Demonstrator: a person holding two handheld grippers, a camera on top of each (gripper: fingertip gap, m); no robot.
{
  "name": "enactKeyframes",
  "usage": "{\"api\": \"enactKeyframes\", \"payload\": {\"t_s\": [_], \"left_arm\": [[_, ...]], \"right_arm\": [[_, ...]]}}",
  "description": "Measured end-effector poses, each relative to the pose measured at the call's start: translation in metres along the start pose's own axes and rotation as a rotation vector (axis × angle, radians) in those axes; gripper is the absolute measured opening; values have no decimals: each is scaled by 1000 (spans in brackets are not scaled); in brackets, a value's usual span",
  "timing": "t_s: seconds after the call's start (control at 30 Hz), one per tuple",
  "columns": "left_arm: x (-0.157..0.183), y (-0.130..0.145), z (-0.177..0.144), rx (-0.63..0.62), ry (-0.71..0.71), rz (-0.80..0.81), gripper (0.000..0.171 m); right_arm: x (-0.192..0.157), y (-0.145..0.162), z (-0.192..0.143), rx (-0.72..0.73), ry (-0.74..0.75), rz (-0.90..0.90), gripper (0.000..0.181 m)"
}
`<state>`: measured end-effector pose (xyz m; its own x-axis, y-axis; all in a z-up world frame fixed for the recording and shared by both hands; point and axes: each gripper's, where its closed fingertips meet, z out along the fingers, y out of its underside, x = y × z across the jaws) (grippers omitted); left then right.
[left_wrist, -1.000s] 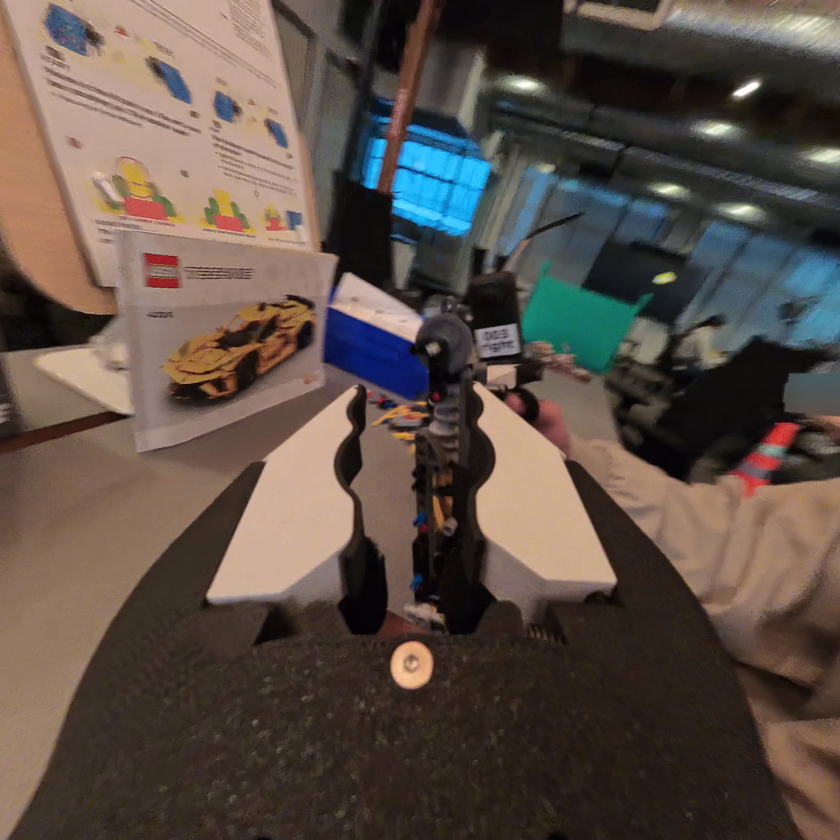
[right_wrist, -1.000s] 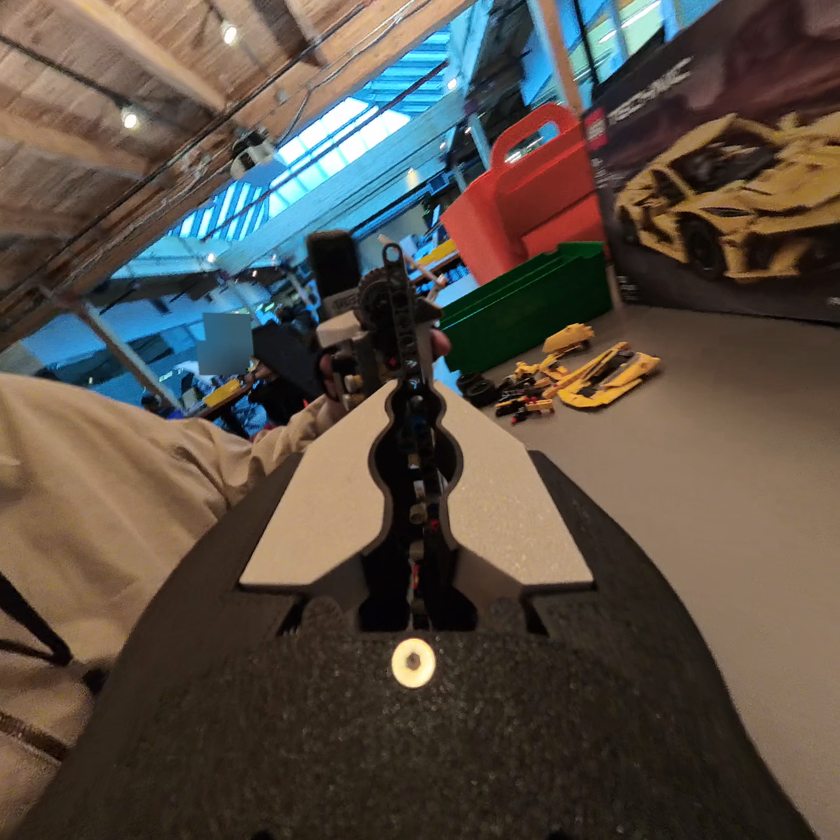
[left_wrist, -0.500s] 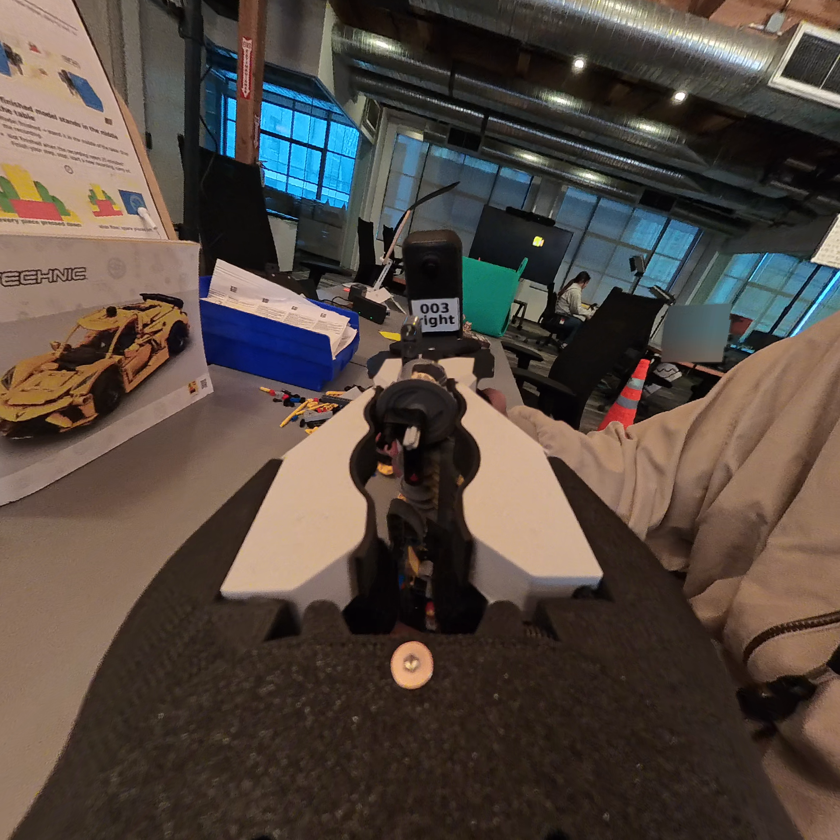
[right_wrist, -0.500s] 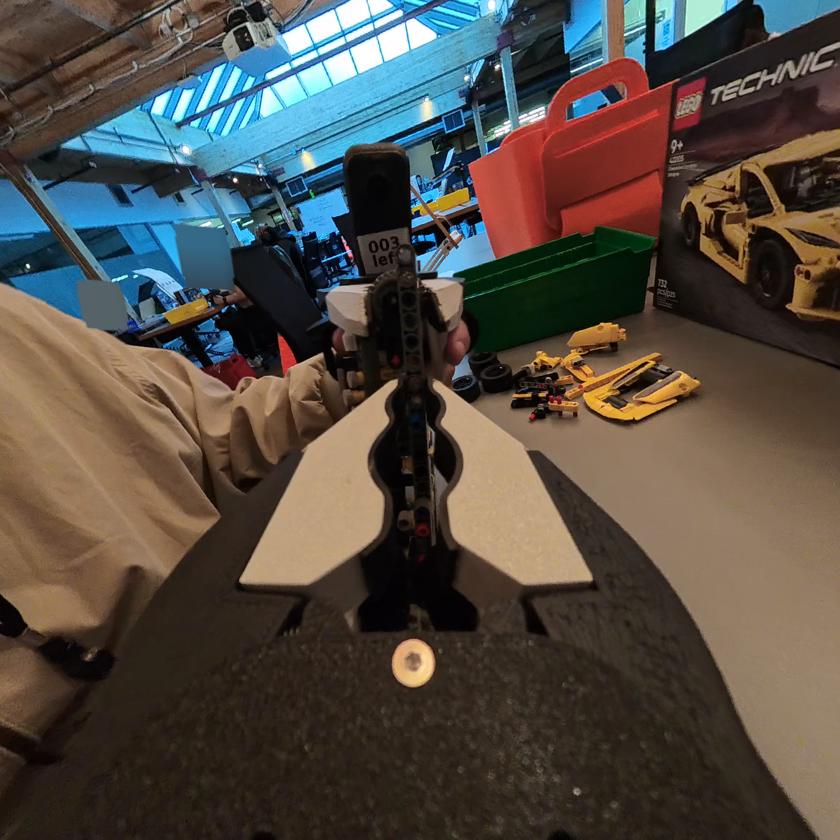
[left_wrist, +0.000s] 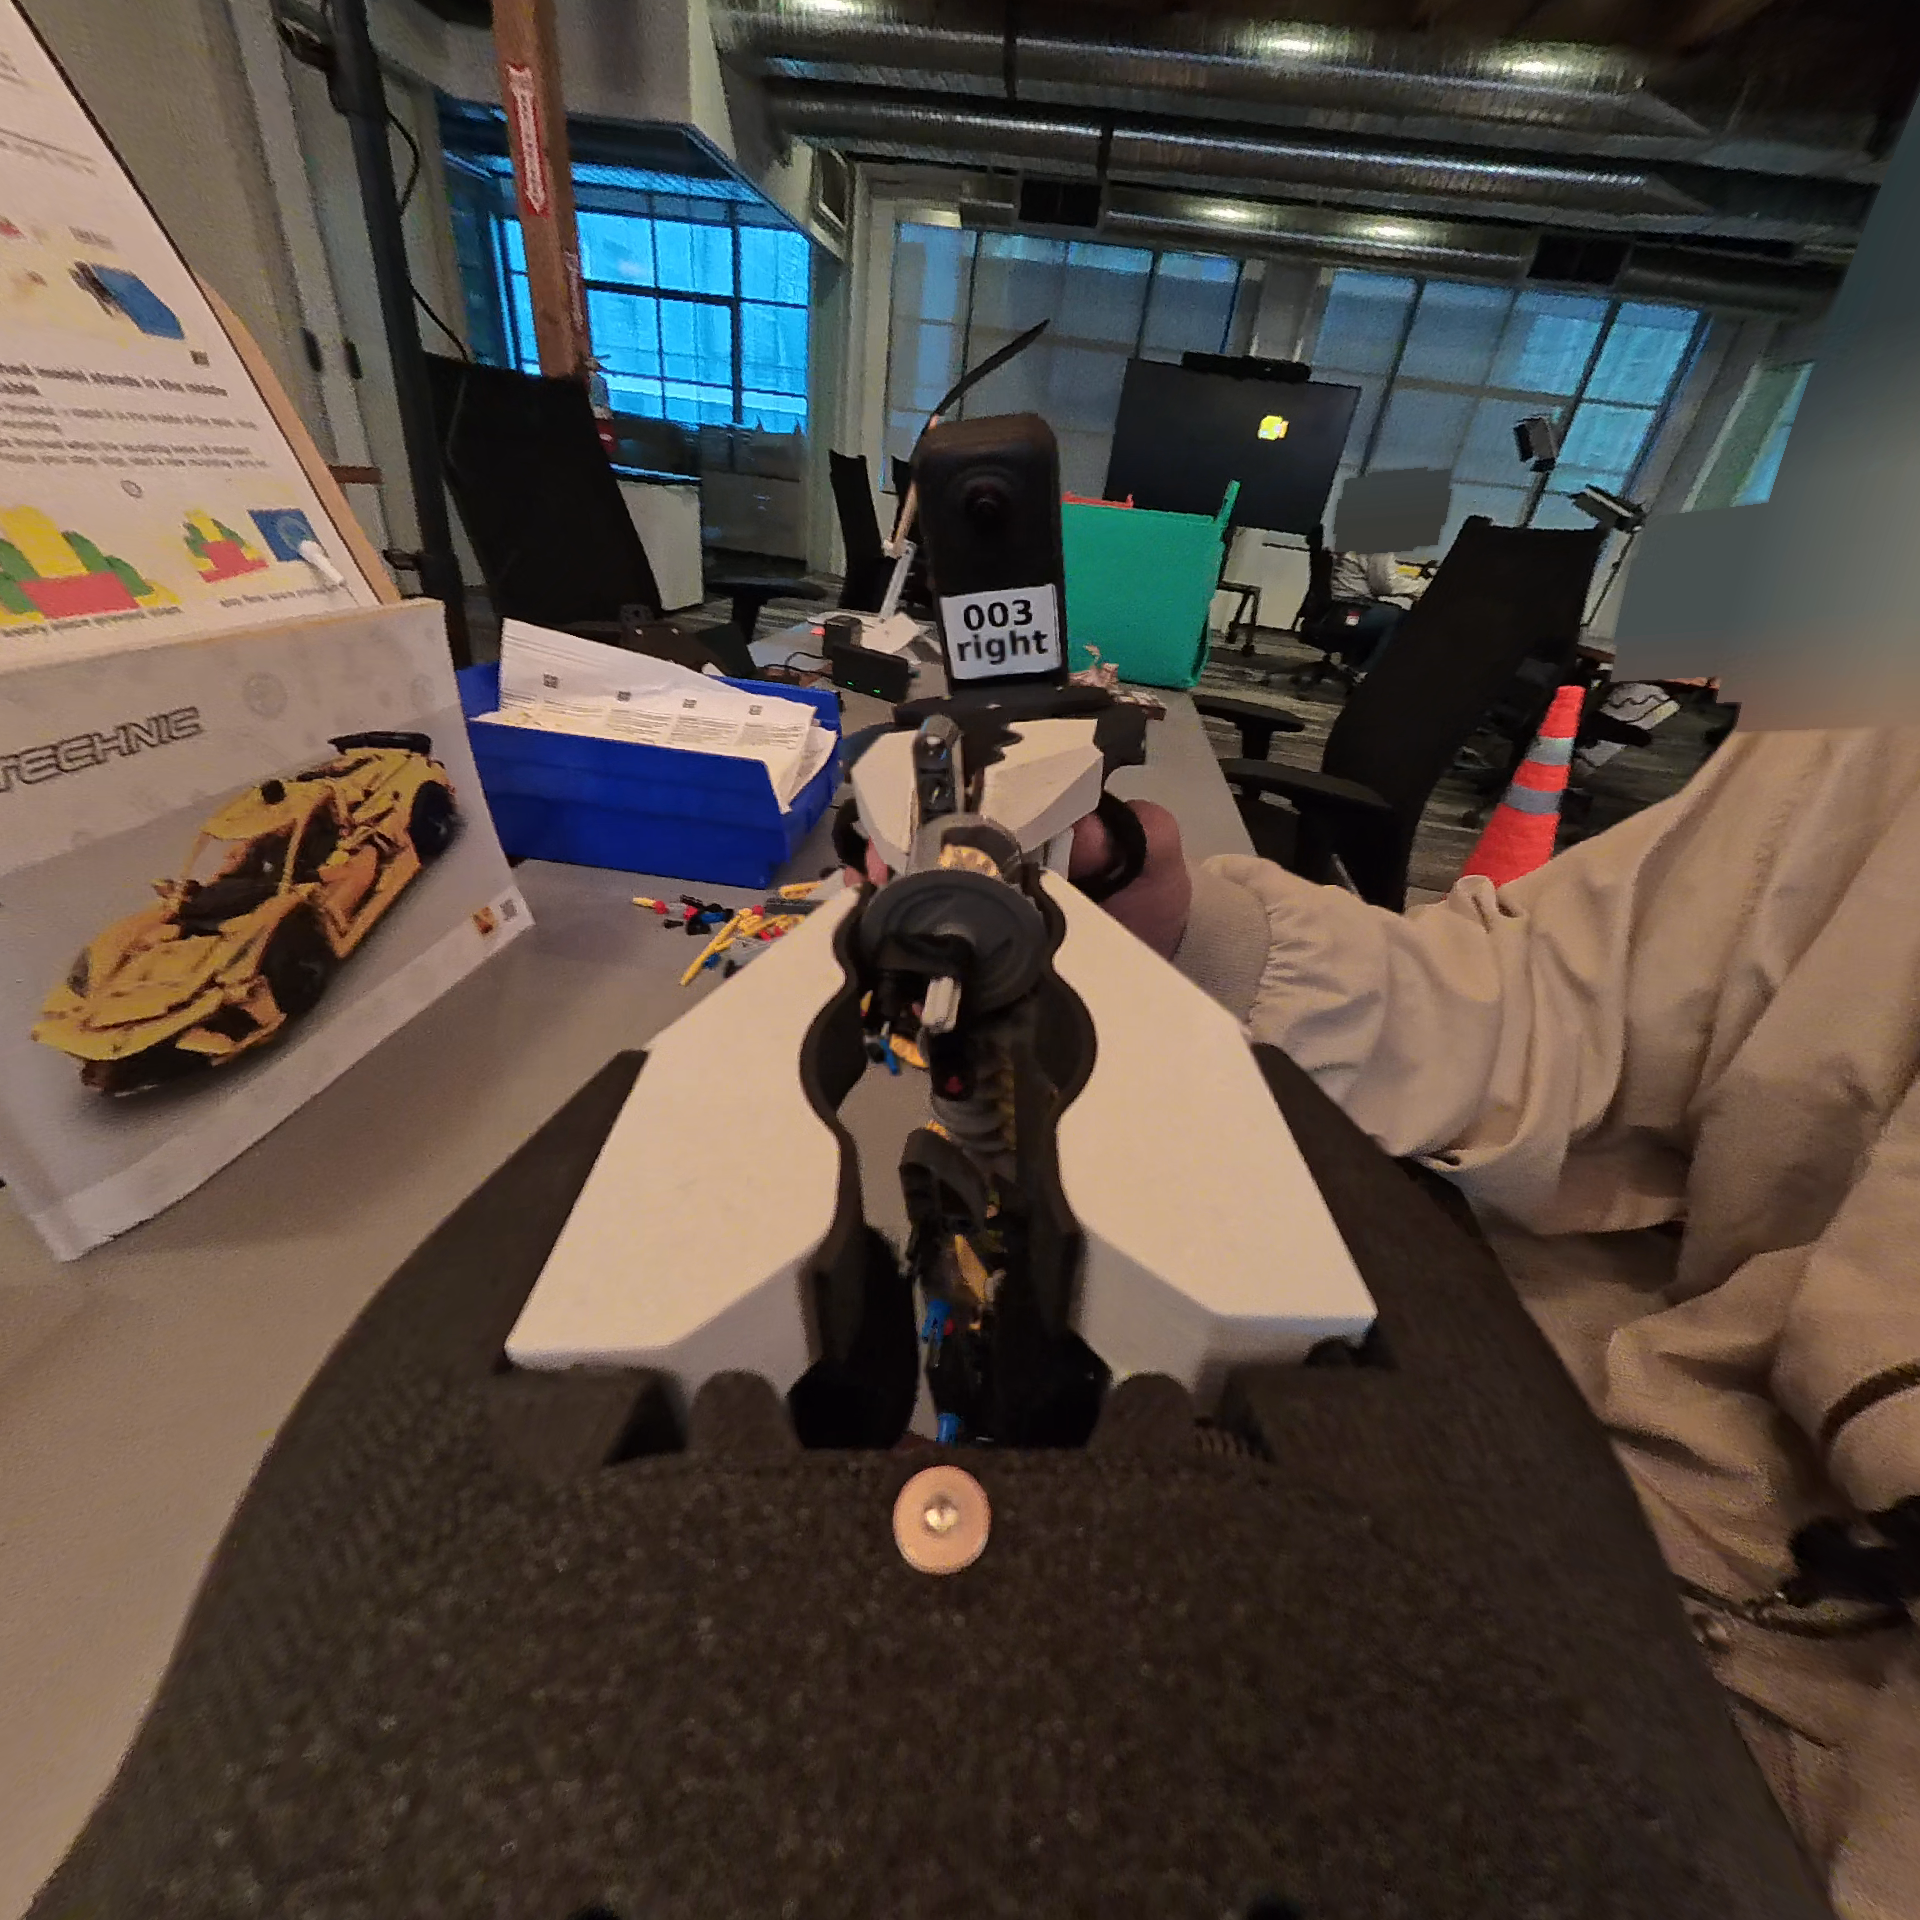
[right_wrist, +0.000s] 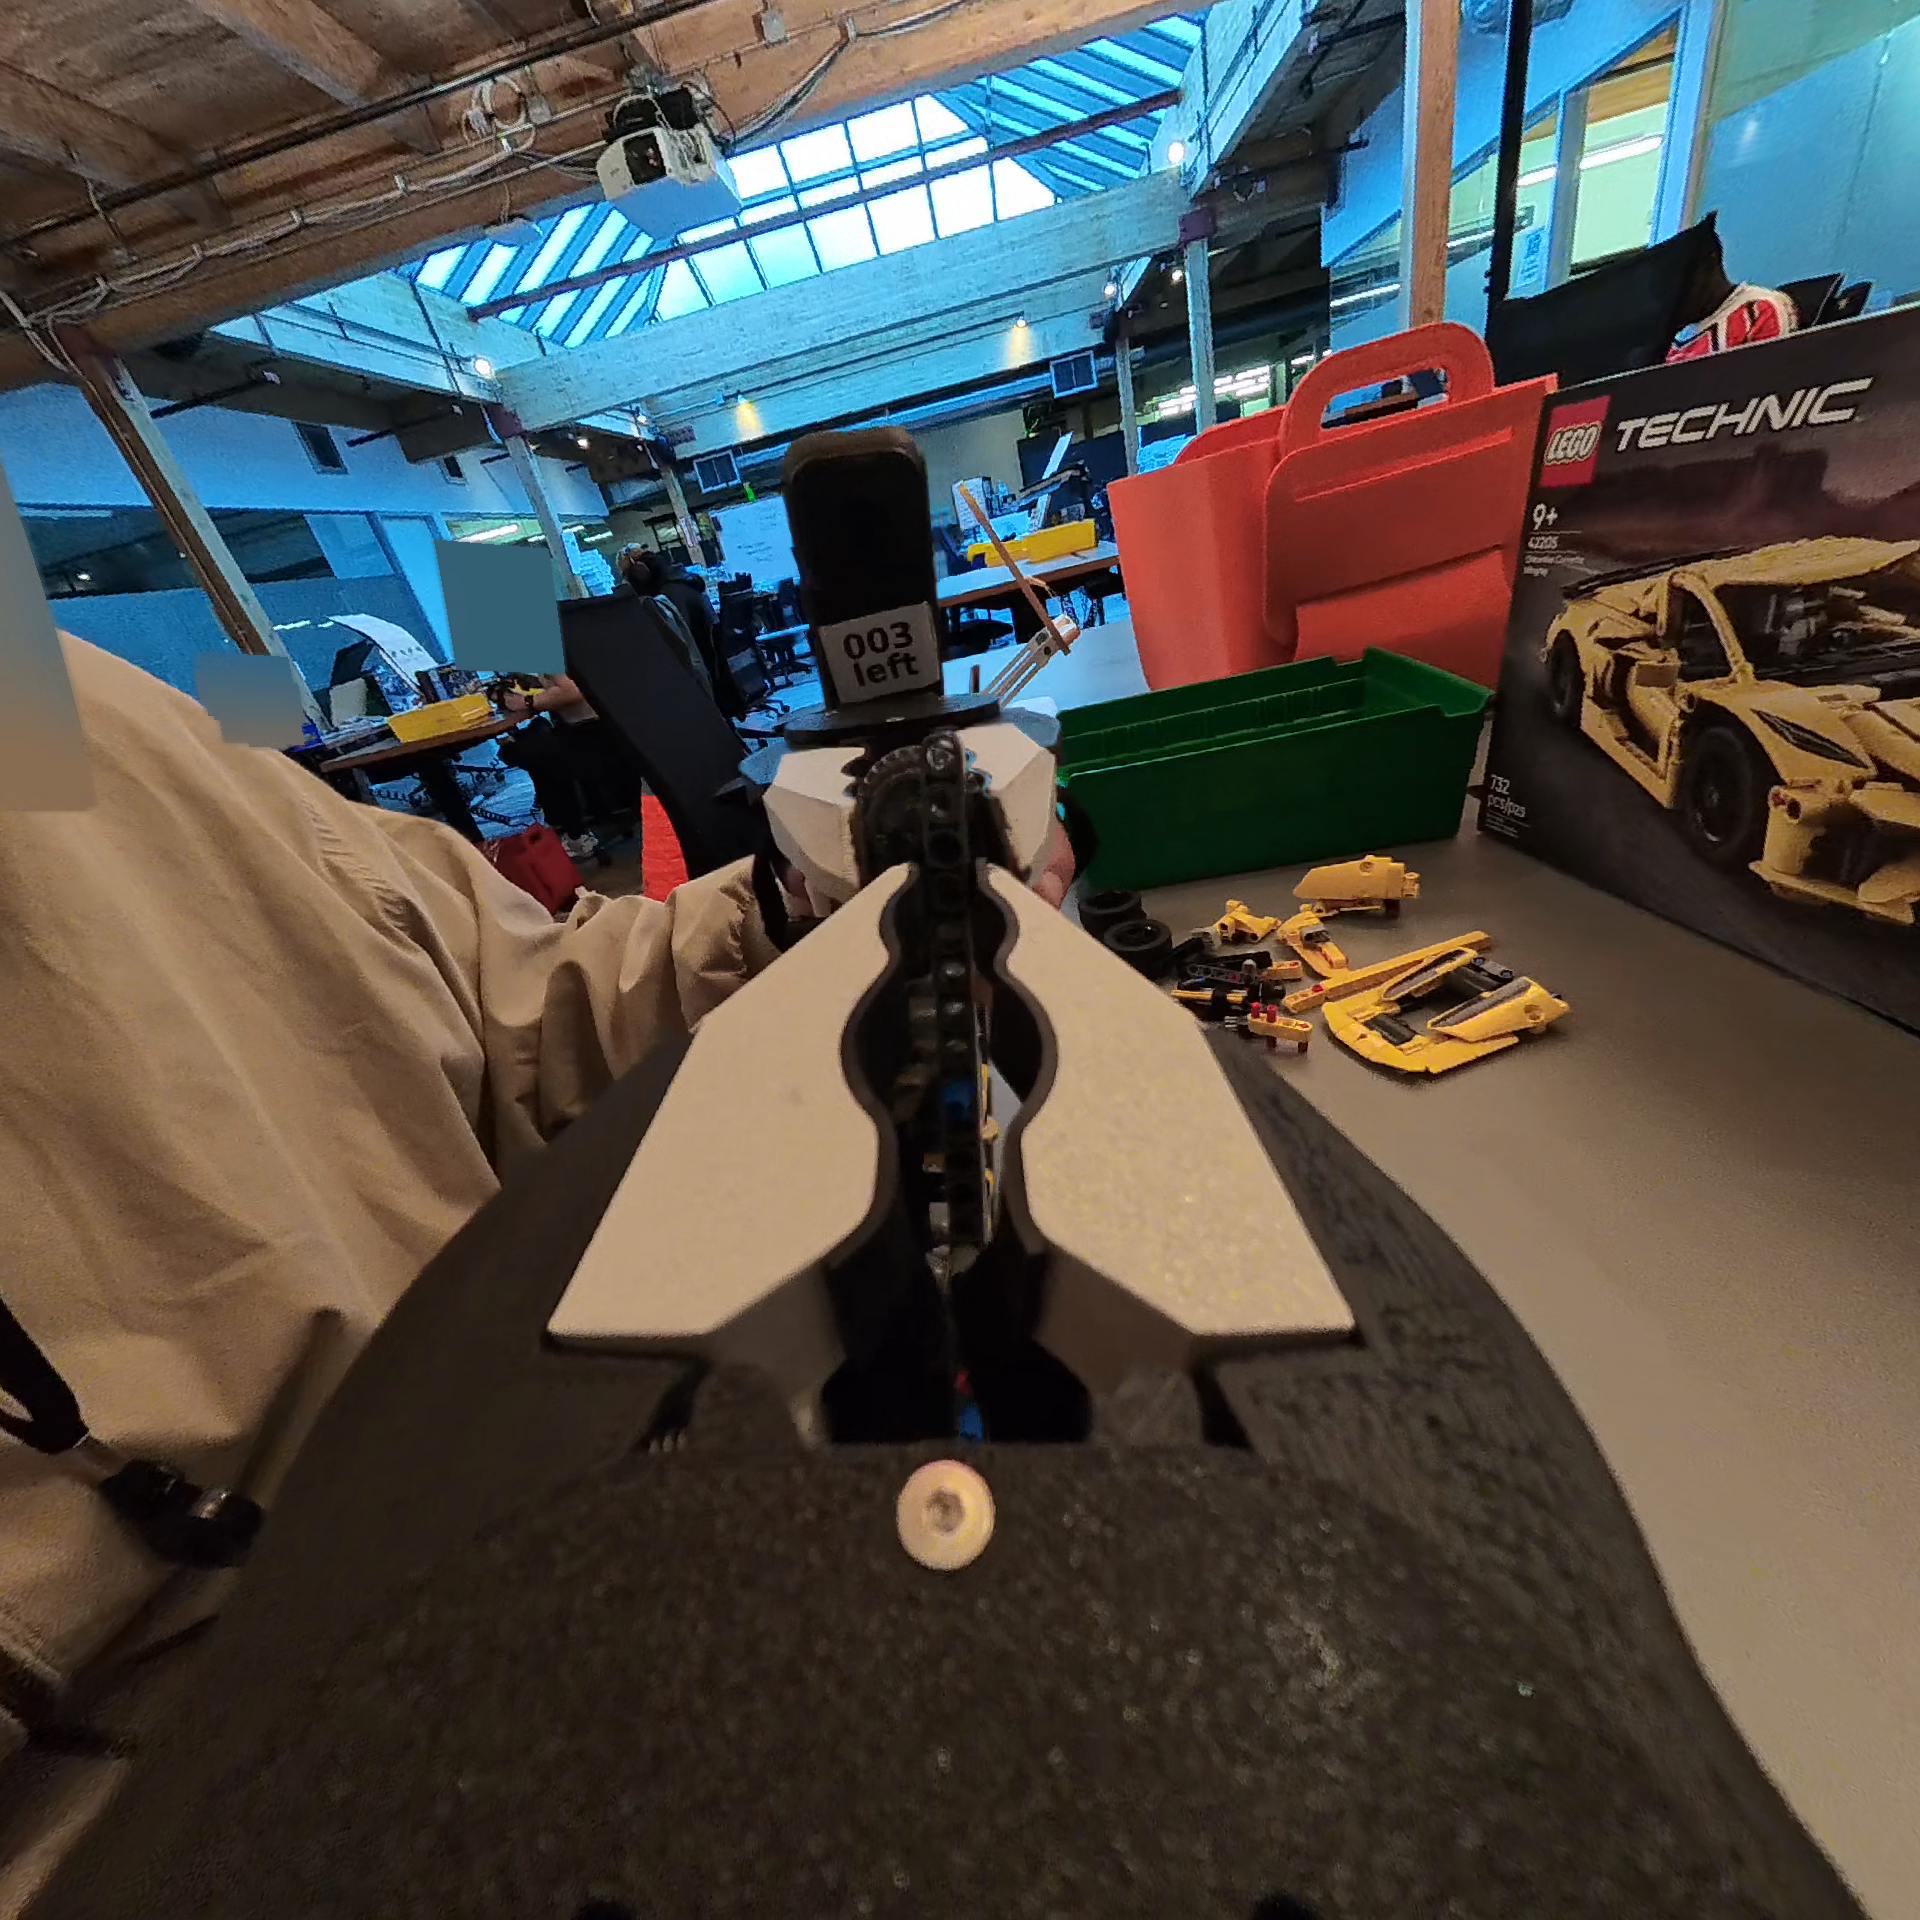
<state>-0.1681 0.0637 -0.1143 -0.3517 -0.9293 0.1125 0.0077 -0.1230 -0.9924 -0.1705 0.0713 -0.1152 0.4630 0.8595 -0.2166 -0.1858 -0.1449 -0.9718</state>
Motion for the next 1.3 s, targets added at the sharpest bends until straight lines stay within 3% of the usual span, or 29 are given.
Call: {"api": "enactKeyframes", "payload": {"t_s": [0.23,0.37,0.5,0.6,0.8,0.87,0.97,1.03,1.1,1.3], "left_arm": [[9,1,0,-11,48,18,28],[4,0,2,16,-3,-8,28],[-4,-4,-15,69,8,-77,39],[-14,1,-26,84,9,-116,23],[-12,14,-10,43,11,-89,21],[-9,14,-9,53,23,-84,7],[-10,13,-8,59,-3,-66,7],[-7,11,-9,72,18,-61,7],[-2,11,-10,76,48,-61,7],[-10,11,-13,84,30,-95,7]], "right_arm": [[-8,1,-1,1,-40,22,7],[-4,0,0,37,-32,58,6],[5,-1,-8,70,-19,84,6],[11,-2,-13,112,-40,149,6],[15,-1,-14,158,-92,249,6],[18,0,-15,157,-80,275,6],[21,-1,-15,175,-76,293,6],[17,1,-14,174,-94,287,13],[20,4,-13,164,-80,281,34],[12,-8,-22,209,-184,314,41]]}}
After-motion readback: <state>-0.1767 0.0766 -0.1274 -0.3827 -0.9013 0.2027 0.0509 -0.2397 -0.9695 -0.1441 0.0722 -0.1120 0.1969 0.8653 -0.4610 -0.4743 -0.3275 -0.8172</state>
